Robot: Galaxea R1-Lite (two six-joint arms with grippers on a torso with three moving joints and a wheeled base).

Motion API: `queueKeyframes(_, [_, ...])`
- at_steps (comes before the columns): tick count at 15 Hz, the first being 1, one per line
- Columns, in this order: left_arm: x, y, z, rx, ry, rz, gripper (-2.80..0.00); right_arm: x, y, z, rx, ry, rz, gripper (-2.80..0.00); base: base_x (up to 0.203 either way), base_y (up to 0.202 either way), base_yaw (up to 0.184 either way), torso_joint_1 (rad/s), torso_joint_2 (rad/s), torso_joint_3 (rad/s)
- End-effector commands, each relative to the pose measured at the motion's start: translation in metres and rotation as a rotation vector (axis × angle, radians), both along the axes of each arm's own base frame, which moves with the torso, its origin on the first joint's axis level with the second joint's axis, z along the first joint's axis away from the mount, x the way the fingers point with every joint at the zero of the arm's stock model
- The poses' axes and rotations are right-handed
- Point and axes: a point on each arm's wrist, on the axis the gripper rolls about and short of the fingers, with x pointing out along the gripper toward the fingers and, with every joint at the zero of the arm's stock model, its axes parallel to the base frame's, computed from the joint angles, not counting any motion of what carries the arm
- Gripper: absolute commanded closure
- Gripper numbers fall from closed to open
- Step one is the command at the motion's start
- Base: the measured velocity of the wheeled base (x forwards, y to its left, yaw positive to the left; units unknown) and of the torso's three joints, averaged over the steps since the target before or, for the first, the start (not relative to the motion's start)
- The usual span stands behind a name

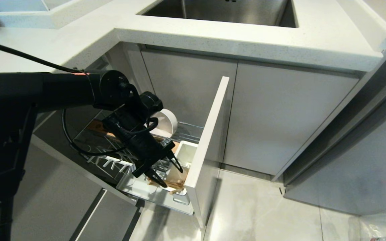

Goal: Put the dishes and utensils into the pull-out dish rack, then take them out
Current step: Pick up the chopsticks and place it in the cupboard, then pick up the spoon and place it in the cupboard

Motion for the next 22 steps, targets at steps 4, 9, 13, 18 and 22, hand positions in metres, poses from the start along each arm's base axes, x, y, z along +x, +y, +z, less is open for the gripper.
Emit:
queueKeyframes(4, [-0.007,0.003,0.011,-0.006,-0.024,0.006,-2.8,0.0,0.0,0.0,0.001,0.001,0.0,0.0,0.0,0.0,0.0,0.0,0.0,0.0])
queueKeyframes(9, [-0.029,0.013,0.049,-0.036,-0.148,0.013,-2.8,0.0,0.0,0.0,0.001,0.001,0.0,0.0,0.0,0.0,0.0,0.0,0.0,0.0])
queueKeyframes(13, [-0.056,0.024,0.084,-0.081,-0.256,0.009,0.0,0.0,0.0,0.0,0.001,0.001,0.0,0.0,0.0,0.0,0.0,0.0,0.0,0.0])
queueKeyframes(18, [-0.098,0.04,0.124,-0.127,-0.404,0.007,0.0,0.0,0.0,0.0,0.001,0.001,0.0,0.0,0.0,0.0,0.0,0.0,0.0,0.0])
queueKeyframes(22, [-0.139,0.055,0.153,-0.092,-0.58,0.007,0.0,0.0,0.0,0.0,0.001,0.001,0.0,0.0,0.0,0.0,0.0,0.0,0.0,0.0])
